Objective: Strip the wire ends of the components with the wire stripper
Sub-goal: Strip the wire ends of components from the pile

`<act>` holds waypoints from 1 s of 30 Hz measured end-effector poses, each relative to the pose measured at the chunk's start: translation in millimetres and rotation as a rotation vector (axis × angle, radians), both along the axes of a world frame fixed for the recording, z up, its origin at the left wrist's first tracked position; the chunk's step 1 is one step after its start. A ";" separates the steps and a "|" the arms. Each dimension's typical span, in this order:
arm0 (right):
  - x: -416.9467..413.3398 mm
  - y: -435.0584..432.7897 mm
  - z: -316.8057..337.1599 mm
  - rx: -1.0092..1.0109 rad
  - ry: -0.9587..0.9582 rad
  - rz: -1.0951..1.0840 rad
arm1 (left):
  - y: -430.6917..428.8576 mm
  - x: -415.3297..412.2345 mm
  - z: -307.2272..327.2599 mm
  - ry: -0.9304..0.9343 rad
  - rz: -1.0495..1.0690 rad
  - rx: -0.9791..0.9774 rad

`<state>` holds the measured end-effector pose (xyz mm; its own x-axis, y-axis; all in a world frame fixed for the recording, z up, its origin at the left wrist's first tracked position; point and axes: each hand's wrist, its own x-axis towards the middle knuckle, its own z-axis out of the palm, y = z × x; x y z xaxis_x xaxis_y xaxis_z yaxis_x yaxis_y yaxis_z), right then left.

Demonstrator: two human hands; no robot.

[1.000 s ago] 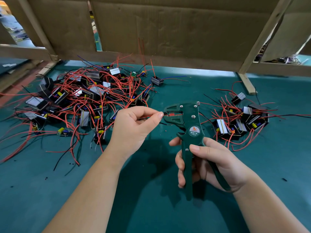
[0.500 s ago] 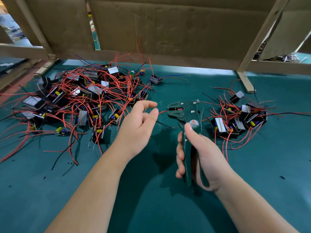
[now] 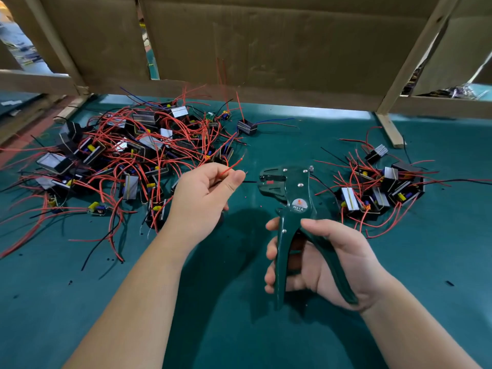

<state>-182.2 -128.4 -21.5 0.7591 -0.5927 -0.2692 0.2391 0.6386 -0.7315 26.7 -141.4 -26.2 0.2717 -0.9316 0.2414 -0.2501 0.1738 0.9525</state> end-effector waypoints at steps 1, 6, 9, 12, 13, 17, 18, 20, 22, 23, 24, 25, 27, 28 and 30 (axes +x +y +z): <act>0.4 0.8 0.1 0.006 0.001 0.010 | 0.4 0.1 0.2 0.017 0.011 -0.007; 2.7 3.9 1.1 -0.011 -0.037 0.047 | 3.5 -3.8 3.4 0.068 0.016 -0.023; 3.9 5.5 2.0 -0.048 -0.049 0.047 | 6.1 -7.8 6.5 0.061 -0.002 -0.026; 6.2 6.1 2.7 -0.078 -0.014 -0.001 | 8.9 -10.2 9.8 0.060 -0.021 -0.034; 6.5 6.6 2.8 -0.088 -0.004 -0.017 | 9.5 -10.1 10.6 0.061 -0.032 -0.034; 4.7 6.5 3.2 -0.113 0.007 -0.034 | 11.4 -8.8 12.9 0.073 -0.108 -0.041; 4.0 6.0 3.3 -0.119 0.012 -0.031 | 11.9 -8.6 13.6 0.064 -0.120 -0.050; 2.8 5.3 3.5 -0.135 0.027 -0.022 | 13.6 -7.9 15.0 0.027 -0.135 -0.071; 2.3 5.1 3.1 -0.148 0.038 -0.017 | 14.5 -6.4 15.8 0.002 -0.143 -0.088; 2.1 5.1 2.9 -0.150 0.037 -0.014 | 14.6 -5.4 16.1 -0.013 -0.148 -0.093; 2.1 5.0 2.6 -0.151 0.035 -0.011 | 14.7 -4.6 16.3 -0.029 -0.149 -0.094; 1.9 5.1 2.6 -0.151 0.033 -0.007 | 14.6 -4.1 16.5 -0.039 -0.149 -0.087; 1.6 5.0 2.6 -0.155 0.031 0.000 | 14.7 -3.6 16.9 -0.039 -0.143 -0.068; 1.4 4.9 2.6 -0.157 0.030 0.003 | 14.6 -3.4 16.7 -0.035 -0.141 -0.063; 1.4 4.9 2.5 -0.161 0.029 0.009 | 14.7 -2.9 16.4 -0.029 -0.143 -0.067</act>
